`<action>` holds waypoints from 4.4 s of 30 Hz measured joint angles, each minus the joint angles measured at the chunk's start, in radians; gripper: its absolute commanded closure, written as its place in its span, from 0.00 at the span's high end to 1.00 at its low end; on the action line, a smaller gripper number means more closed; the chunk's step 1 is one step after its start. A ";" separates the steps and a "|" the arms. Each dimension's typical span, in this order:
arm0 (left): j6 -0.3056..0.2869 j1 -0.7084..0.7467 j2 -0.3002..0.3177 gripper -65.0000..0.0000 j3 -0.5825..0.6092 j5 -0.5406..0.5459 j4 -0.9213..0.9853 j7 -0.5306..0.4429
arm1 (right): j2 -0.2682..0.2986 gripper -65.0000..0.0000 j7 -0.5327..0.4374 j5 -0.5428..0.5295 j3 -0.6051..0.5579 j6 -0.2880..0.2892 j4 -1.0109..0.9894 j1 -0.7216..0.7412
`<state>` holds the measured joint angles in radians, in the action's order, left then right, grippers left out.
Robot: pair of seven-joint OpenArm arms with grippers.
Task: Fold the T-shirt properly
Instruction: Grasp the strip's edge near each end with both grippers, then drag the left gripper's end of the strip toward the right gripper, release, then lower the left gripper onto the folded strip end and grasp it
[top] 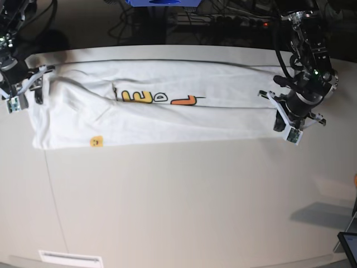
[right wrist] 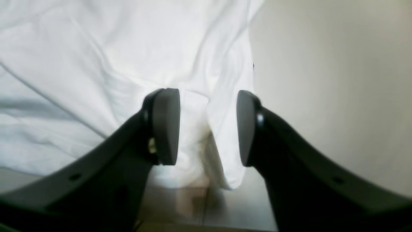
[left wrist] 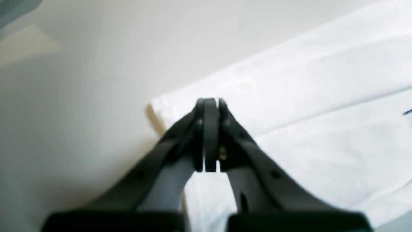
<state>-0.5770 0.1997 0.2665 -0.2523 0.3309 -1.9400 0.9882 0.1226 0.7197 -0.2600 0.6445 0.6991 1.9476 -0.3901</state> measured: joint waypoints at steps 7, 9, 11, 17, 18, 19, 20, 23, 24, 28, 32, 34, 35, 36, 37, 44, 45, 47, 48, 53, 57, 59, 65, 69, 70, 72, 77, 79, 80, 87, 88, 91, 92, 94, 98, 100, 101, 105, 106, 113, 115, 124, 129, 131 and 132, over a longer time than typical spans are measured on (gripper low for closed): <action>-0.001 0.183 -0.051 0.00 0.004 -0.010 0.031 -0.488 | -0.079 0.01 -0.298 0.004 -0.001 0.000 -0.006 -0.080; 0.000 0.211 -0.077 0.00 0.004 -0.009 0.093 -0.649 | -0.099 0.01 -0.365 0.006 -0.001 0.000 -0.026 -0.082; -0.002 0.227 -0.086 0.00 0.010 -0.019 0.188 -0.778 | -0.117 0.01 -0.451 0.047 -0.001 0.003 -0.072 -0.077; 0.001 0.219 -0.103 0.00 0.010 -0.019 0.327 -0.953 | -0.184 0.01 -0.650 0.211 -0.002 0.010 -0.262 -0.034; 0.001 0.220 -0.103 0.00 0.009 -0.018 0.328 -0.963 | -0.185 0.01 -0.666 0.215 -0.001 0.004 -0.291 -0.029; 0.001 0.219 -0.102 0.00 0.009 -0.019 0.328 -0.964 | -0.183 0.01 -0.671 0.215 0.000 -0.003 -0.320 -0.018; 0.004 0.216 -0.103 0.00 0.009 -0.020 0.328 -0.964 | -0.180 0.01 -0.670 0.219 0.000 -0.010 -0.343 -0.008; 0.003 0.201 -0.106 0.00 0.011 -0.172 0.332 -0.968 | -0.175 0.01 -0.684 0.213 -0.001 -0.003 -0.402 0.019; 0.003 0.190 -0.110 0.00 0.024 -0.242 0.339 -0.966 | -0.175 0.01 -0.684 0.214 -0.001 -0.003 -0.425 0.024; 0.002 0.172 -0.152 0.00 0.071 -0.411 0.394 -0.995 | -0.171 0.01 -0.729 0.187 0.006 0.001 -0.496 0.044; 0.010 0.133 -0.178 0.00 0.085 -0.454 0.434 -1.016 | -0.135 0.01 -0.743 0.180 0.005 0.017 -0.540 0.058; 0.011 0.092 -0.197 0.00 0.084 -0.462 0.460 -0.991 | -0.122 0.01 -0.758 0.167 0.005 0.019 -0.562 0.064; 0.015 0.073 -0.207 0.00 0.085 -0.460 0.473 -0.980 | -0.115 0.01 -0.758 0.164 0.005 0.023 -0.566 0.067; 0.017 0.058 -0.210 0.00 0.085 -0.458 0.482 -0.970 | -0.106 0.01 -0.756 0.164 0.005 0.025 -0.576 0.070; 0.011 0.043 -0.210 0.00 0.089 -0.458 0.489 -0.958 | -0.092 0.01 -0.758 0.162 0.005 0.027 -0.588 0.075; 0.036 0.019 -0.213 0.00 0.198 -0.459 0.481 -0.906 | -0.023 0.01 -0.778 0.145 0.006 0.034 -0.667 0.109; 0.039 0.017 -0.213 0.00 0.216 -0.460 0.472 -0.886 | -0.018 0.01 -0.779 0.146 0.006 0.034 -0.674 0.116; 0.039 0.016 -0.223 0.00 0.255 -0.465 0.454 -0.857 | -0.004 0.01 -0.779 0.147 0.008 0.033 -0.690 0.129; 0.034 0.016 -0.237 0.00 0.259 -0.463 0.452 -0.849 | 0.000 0.01 -0.779 0.147 0.008 0.033 -0.696 0.134; 0.020 0.002 -0.276 0.00 0.275 -0.477 0.446 -0.818 | 0.019 0.01 -0.772 0.149 0.008 0.026 -0.719 0.162; 0.025 0.000 -0.311 0.00 0.270 -0.595 0.438 -0.836 | 0.040 0.01 -0.759 0.161 0.035 0.039 -0.751 0.198; 0.043 0.001 -0.351 0.00 0.266 -0.678 0.431 -0.846 | 0.048 0.01 -0.750 0.163 0.063 0.027 -0.770 0.214; 0.046 0.038 -0.420 0.00 0.273 -0.768 0.380 -0.824 | 0.084 0.01 -0.758 0.162 0.076 0.016 -0.813 0.232; 0.021 0.052 -0.424 0.00 0.278 -0.771 0.337 -0.776 | 0.092 0.01 -0.755 0.163 0.075 0.017 -0.817 0.235; 0.018 0.050 -0.425 0.00 0.279 -0.772 0.326 -0.747 | 0.092 0.01 -0.756 0.163 0.075 0.016 -0.817 0.235; 0.010 0.045 -0.426 0.00 0.280 -0.773 0.308 -0.709 | 0.092 0.01 -0.756 0.163 0.075 0.016 -0.817 0.235; 0.010 0.057 -0.423 0.00 0.278 -0.800 0.243 -0.626 | 0.092 0.01 -0.756 0.163 0.075 0.016 -0.819 0.235; -0.001 0.062 -0.423 0.00 0.270 -0.806 0.212 -0.588 | 0.092 0.01 -0.756 0.163 0.076 0.016 -0.819 0.240; -0.001 0.065 -0.423 0.00 0.267 -0.807 0.196 -0.570 | 0.092 0.01 -0.752 0.163 0.076 0.014 -0.818 0.242; 0.000 0.067 -0.420 0.00 0.262 -0.814 0.040 -0.497 | 0.092 0.01 -0.748 0.170 0.076 0.011 -0.817 0.248; 0.000 0.067 -0.421 0.00 0.261 -0.813 0.018 -0.487 | 0.092 0.01 -0.748 0.170 0.076 0.011 -0.816 0.248; 0.000 0.067 -0.403 0.00 0.262 -0.804 -0.018 -0.451 | 0.083 0.01 -0.721 0.184 0.075 0.006 -0.776 0.238; 0.000 0.068 -0.395 0.00 0.262 -0.806 -0.021 -0.435 | 0.080 0.01 -0.713 0.188 0.073 0.003 -0.756 0.227; 0.000 0.069 -0.386 0.00 0.257 -0.809 -0.029 -0.387 | 0.065 0.01 -0.701 0.192 0.072 -0.002 -0.715 0.205; 0.001 0.117 -0.431 0.01 0.142 -0.798 -0.069 -0.373 | 0.059 0.01 -0.661 0.209 0.067 -0.003 -0.674 0.201; -0.009 0.134 -0.427 0.08 0.063 -0.774 -0.066 -0.367 | 0.061 0.01 -0.647 0.208 0.067 -0.003 -0.668 0.201; 0.001 0.136 -0.426 0.15 0.013 -0.735 -0.066 -0.360 | 0.061 0.01 -0.647 0.208 0.067 -0.003 -0.667 0.201; 0.000 0.147 -0.424 0.36 -0.188 -0.463 -0.076 -0.357 | 0.059 0.02 -0.647 0.208 0.067 -0.003 -0.667 0.201; -0.001 0.150 -0.424 0.36 -0.237 -0.383 -0.076 -0.353 | 0.059 0.02 -0.647 0.208 0.067 -0.003 -0.667 0.201; 0.002 0.261 -0.224 0.46 -0.341 0.126 -0.070 -0.275 | 0.059 0.04 -0.646 0.208 0.067 -0.003 -0.666 0.201; 0.000 0.263 -0.185 0.48 -0.352 0.256 -0.053 -0.241 | 0.059 0.11 -0.647 0.208 0.067 -0.004 -0.666 0.200; 0.000 0.262 -0.164 0.58 -0.399 0.434 -0.037 -0.188 | 0.053 0.25 -0.658 0.200 0.067 -0.008 -0.662 0.183; -0.059 0.255 -0.157 0.58 -0.401 0.427 0.013 -0.187 | 0.050 0.25 -0.657 0.201 0.067 -0.008 -0.657 0.182; -0.119 0.252 -0.138 0.58 -0.399 0.433 0.049 -0.192 | 0.048 0.25 -0.636 0.214 0.067 -0.008 -0.623 0.174; -0.122 0.246 -0.132 0.58 -0.400 0.435 0.079 -0.197 | 0.047 0.25 -0.631 0.216 0.066 -0.008 -0.602 0.165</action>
<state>-0.6994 0.4458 0.1345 -0.6521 0.7654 -1.8614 0.7914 0.1699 0.0883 -0.0441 0.7109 0.6914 1.3453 -0.2253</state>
